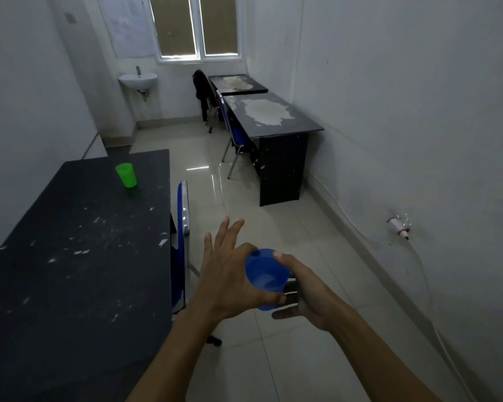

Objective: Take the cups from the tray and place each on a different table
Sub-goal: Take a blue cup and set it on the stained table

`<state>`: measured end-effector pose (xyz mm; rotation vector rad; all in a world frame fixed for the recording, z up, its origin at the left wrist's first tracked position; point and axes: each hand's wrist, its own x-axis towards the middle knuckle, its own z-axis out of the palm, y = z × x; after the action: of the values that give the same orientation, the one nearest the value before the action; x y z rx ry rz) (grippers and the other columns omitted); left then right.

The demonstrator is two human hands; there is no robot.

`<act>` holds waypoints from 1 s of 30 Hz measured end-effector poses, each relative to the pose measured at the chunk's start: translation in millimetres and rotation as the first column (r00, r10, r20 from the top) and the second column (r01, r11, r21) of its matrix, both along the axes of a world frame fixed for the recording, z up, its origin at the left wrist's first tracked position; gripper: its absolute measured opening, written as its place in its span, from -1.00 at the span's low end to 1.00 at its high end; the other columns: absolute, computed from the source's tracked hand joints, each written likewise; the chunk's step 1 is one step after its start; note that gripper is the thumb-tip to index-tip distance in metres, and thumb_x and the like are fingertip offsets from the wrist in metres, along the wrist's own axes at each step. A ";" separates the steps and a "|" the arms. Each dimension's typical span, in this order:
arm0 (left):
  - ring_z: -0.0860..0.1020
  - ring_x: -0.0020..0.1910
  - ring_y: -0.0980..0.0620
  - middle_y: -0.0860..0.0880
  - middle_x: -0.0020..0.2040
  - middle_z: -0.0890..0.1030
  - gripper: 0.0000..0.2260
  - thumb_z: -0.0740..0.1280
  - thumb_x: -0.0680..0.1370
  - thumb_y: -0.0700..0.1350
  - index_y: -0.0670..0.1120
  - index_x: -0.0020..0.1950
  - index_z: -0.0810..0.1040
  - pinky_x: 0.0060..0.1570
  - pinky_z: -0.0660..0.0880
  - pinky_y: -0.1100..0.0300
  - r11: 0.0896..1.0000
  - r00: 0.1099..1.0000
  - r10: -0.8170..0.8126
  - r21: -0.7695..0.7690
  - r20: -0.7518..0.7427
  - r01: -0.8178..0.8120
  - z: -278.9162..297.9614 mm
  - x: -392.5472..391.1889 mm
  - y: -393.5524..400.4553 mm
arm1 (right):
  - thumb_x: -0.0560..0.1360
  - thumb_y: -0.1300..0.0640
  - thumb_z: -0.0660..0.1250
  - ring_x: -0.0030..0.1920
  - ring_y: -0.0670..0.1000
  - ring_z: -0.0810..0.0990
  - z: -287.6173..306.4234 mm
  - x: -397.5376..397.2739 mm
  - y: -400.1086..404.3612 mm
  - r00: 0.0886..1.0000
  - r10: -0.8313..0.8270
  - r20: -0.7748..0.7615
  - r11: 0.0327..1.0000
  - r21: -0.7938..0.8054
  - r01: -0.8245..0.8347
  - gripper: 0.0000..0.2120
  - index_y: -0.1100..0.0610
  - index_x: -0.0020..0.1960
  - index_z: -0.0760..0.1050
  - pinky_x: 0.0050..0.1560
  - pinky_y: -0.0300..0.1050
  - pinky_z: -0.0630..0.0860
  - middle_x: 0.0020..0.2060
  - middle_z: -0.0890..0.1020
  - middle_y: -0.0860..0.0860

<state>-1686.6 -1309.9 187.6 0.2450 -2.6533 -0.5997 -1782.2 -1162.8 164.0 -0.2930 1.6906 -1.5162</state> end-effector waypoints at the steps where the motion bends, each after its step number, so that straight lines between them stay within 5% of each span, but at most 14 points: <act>1: -0.16 0.56 -0.03 -0.07 0.58 0.10 -0.27 0.40 0.14 0.40 -0.01 0.17 0.57 0.47 -0.28 -0.18 1.000 1.000 0.011 -0.004 -0.001 -0.011 0.7 -21.4 -10.1 | 0.35 -0.36 0.35 -0.06 0.21 0.70 2.1 -21.9 -10.9 1.000 0.006 0.001 1.000 0.004 -0.006 -0.41 0.05 0.18 0.52 -0.15 0.05 0.65 0.02 0.65 0.20; 17: -0.14 0.56 -0.02 -0.07 0.58 0.09 -0.24 0.40 0.12 0.42 0.01 0.18 0.56 0.48 -0.22 -0.20 0.996 0.996 0.088 0.006 0.021 -0.088 0.8 -304.9 -173.3 | 0.37 -0.37 0.29 -0.06 0.14 0.71 -1.9 -312.5 -181.4 0.998 0.056 0.011 0.998 0.025 -0.056 -0.52 -0.05 0.10 0.50 -0.17 0.01 0.65 0.02 0.64 0.13; 23: -0.12 0.56 0.00 -0.06 0.58 0.08 -0.24 0.39 0.13 0.42 0.01 0.21 0.55 0.44 -0.28 -0.11 0.997 0.997 0.071 0.003 0.037 -0.071 1.8 -412.4 -259.7 | 0.28 -0.41 0.30 -0.03 0.17 0.69 -0.6 -417.7 -267.2 0.999 0.053 -0.004 0.997 0.049 -0.053 -0.34 0.00 0.20 0.48 -0.12 0.02 0.65 0.05 0.63 0.17; 30: -0.13 0.56 -0.01 -0.06 0.58 0.07 -0.26 0.40 0.15 0.40 0.02 0.21 0.54 0.46 -0.23 -0.16 0.997 0.995 0.073 0.015 0.067 -0.074 11.0 -521.1 -354.2 | 0.24 -0.43 0.34 -0.08 0.15 0.72 4.0 -529.8 -360.1 0.998 0.052 0.027 0.997 0.058 -0.054 -0.38 -0.03 0.13 0.48 -0.18 0.00 0.65 0.03 0.64 0.18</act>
<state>-2207.7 -1664.1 198.6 0.3723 -2.6905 -0.6007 -2312.0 -1522.8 168.0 -0.2840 1.6909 -1.4231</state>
